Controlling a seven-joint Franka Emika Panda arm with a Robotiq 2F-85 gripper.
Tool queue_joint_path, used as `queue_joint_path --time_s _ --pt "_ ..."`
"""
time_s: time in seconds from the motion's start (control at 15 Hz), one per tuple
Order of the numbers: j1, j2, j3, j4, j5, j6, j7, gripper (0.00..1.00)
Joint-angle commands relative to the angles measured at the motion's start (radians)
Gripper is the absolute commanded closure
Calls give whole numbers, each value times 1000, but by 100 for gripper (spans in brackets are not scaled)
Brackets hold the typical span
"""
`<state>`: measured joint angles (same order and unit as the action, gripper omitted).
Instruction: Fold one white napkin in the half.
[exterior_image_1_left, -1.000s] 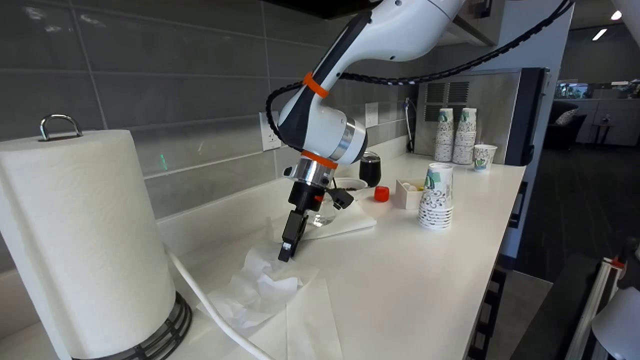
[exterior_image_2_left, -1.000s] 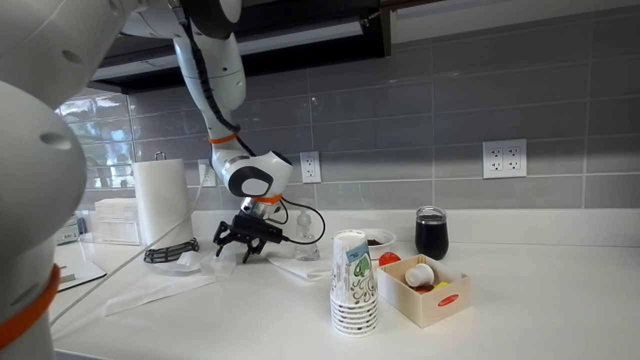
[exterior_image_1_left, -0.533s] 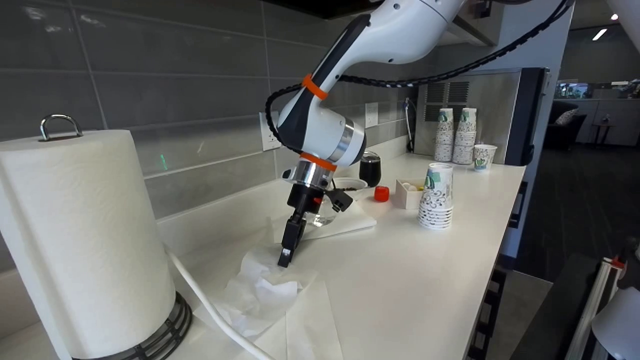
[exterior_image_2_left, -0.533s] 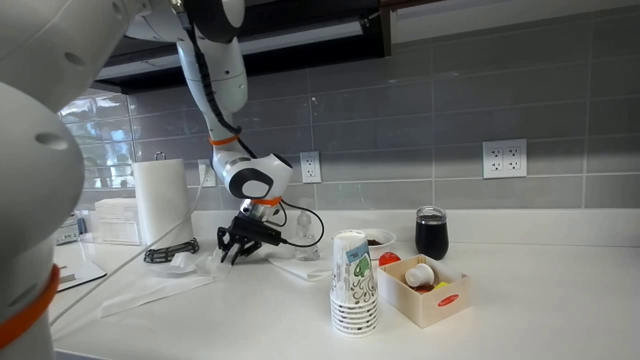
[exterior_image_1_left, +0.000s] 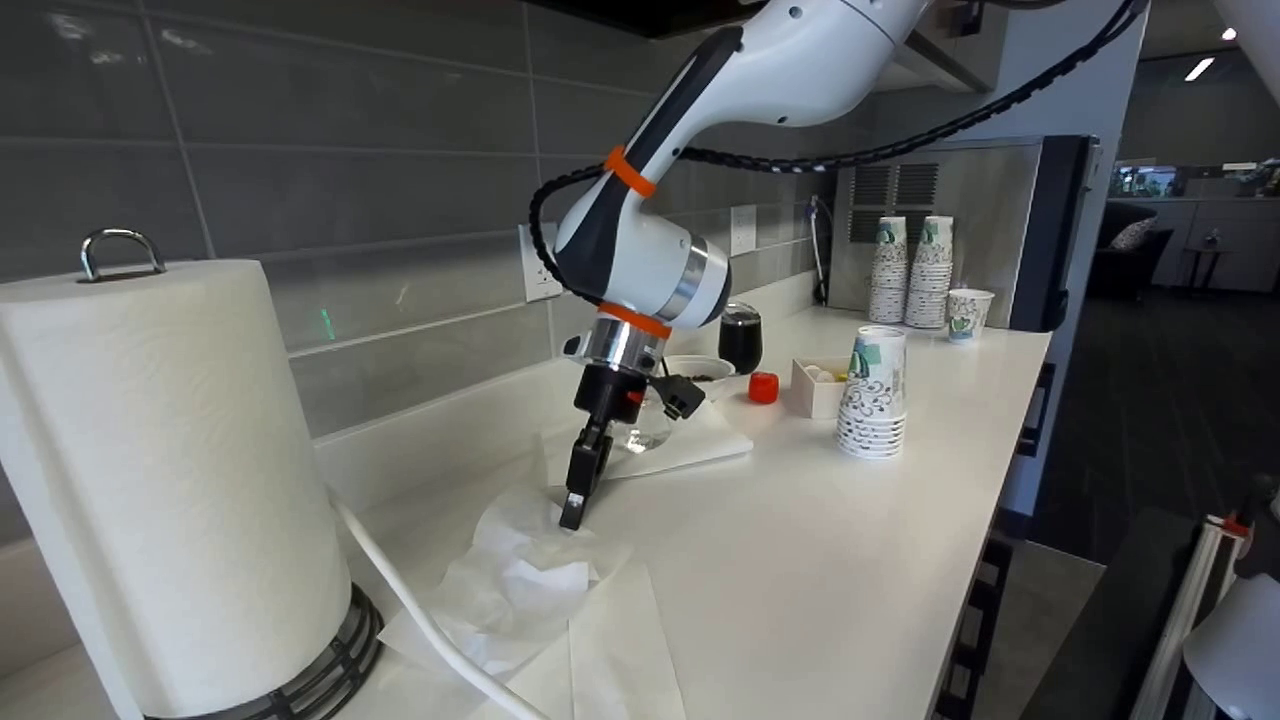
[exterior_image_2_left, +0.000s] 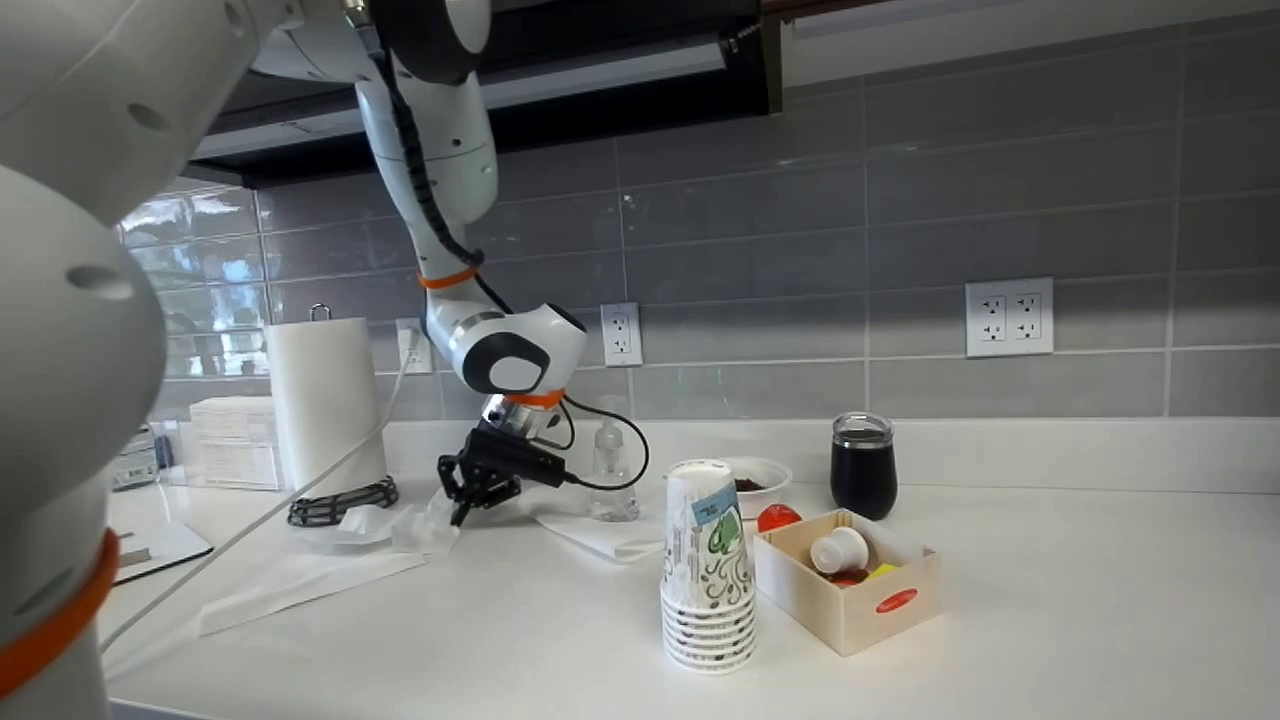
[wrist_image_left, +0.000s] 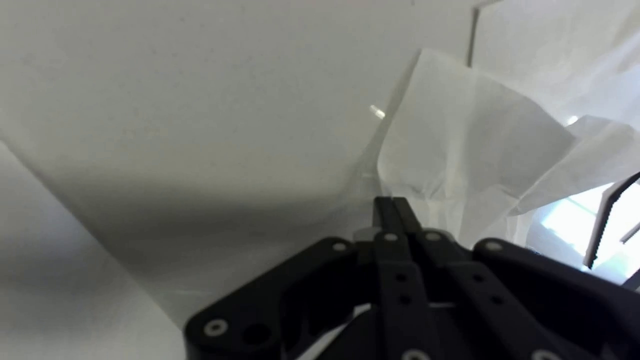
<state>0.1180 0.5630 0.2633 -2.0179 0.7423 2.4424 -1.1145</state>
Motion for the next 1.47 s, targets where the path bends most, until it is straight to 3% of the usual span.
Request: queue_joint_path --time_s 0.0,0.73,1.4 --pt "-3 -68 -8 -31 -93 -46 96 100" --pt "35 -257 -74 -99 -594 -226 606 100" --pt "111 -317 -106 -95 -985 -379 1047 100"
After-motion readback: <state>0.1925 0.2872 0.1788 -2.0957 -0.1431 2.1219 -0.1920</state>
